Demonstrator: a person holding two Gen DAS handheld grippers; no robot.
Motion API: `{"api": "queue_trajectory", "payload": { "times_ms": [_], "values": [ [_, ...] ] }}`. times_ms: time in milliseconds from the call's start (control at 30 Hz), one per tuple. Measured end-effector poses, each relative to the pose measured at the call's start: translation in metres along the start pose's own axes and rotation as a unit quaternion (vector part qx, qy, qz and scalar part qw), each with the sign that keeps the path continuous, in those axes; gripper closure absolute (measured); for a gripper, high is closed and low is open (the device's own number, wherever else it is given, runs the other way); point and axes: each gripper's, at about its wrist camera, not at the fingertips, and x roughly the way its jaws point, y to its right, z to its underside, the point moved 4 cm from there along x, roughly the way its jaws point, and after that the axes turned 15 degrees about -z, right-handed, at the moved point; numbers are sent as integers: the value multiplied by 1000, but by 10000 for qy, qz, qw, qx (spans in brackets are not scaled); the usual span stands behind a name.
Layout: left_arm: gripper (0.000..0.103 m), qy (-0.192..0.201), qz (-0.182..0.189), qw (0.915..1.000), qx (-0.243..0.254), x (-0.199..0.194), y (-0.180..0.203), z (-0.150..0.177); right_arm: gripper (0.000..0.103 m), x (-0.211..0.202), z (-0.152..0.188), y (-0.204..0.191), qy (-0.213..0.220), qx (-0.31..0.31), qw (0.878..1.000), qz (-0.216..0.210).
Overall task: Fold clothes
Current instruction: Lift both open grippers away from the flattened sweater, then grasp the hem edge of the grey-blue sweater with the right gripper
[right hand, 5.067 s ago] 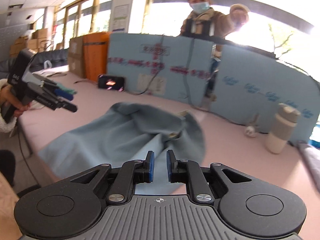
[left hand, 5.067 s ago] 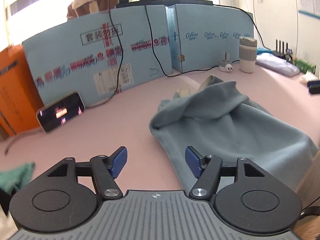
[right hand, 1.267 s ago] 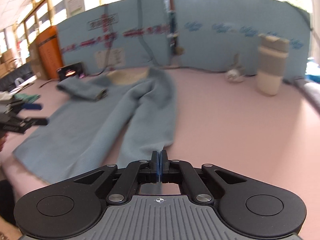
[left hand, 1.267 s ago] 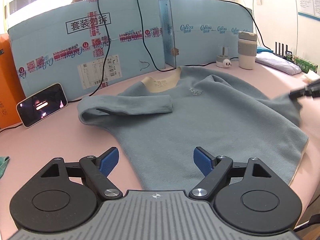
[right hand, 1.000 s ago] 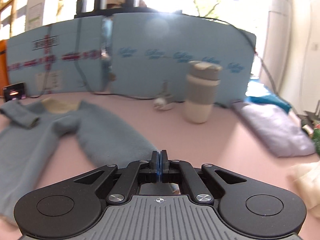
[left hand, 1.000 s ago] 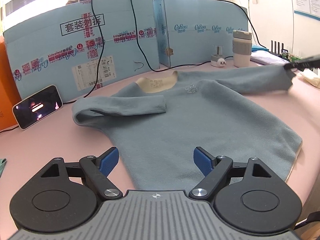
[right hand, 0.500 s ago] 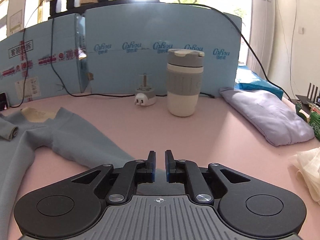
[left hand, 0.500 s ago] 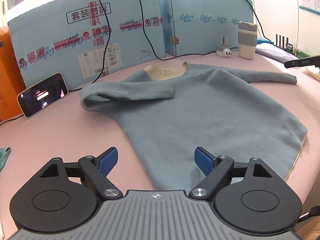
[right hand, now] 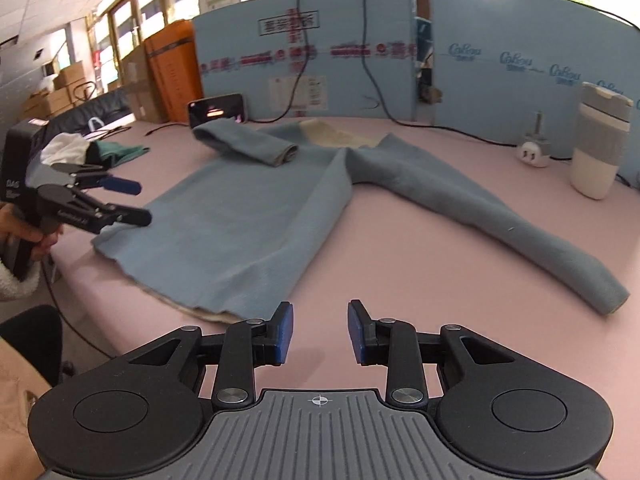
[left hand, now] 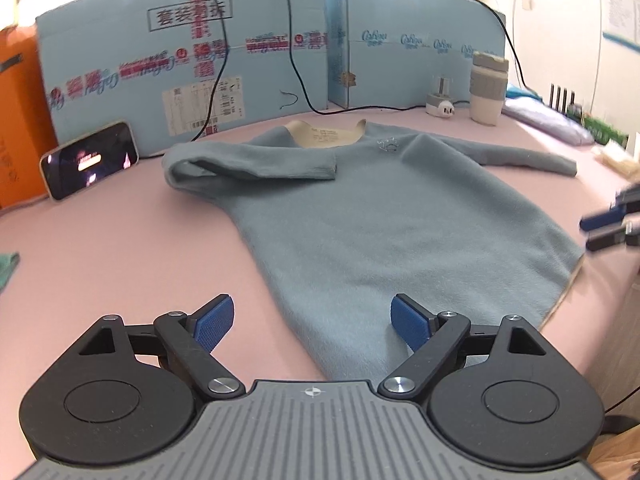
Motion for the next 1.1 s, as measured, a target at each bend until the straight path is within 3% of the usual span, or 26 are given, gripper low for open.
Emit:
{"api": "queue_trajectory", "payload": {
  "times_ms": [100,333,467,700,767,833,867,900,967,1100],
  "values": [
    [17,-39,106,9999,-110,-4,2,5,58,6,5,-14,-106,-167,9997,-129],
    [15,-200,224,9994,-182,-1,9,15,52,23,7,-31,-219,-606,9979,-104],
    [7,-148,231,9993,-254,0,13,18,49,33,5,-31,-126,-699,9975,-49],
    [5,-36,206,9991,-367,2,16,19,50,46,2,-31,161,-792,9967,64],
    [6,-20,199,9990,-410,1,16,19,59,48,1,-34,188,-855,9961,70],
    [14,23,204,9988,-455,0,16,19,68,48,-1,-38,170,-951,9952,148],
    [29,60,201,9987,-467,-2,16,18,80,49,-2,-40,150,-1025,9943,238],
    [58,103,194,9986,-474,-4,15,18,87,49,-4,-42,124,-1104,9932,352],
    [81,186,181,9987,-442,-8,15,15,91,46,-7,-44,111,-1176,9919,474],
    [94,333,156,9991,-188,-21,15,8,93,33,-15,-51,231,-1314,9895,563]
  ]
}}
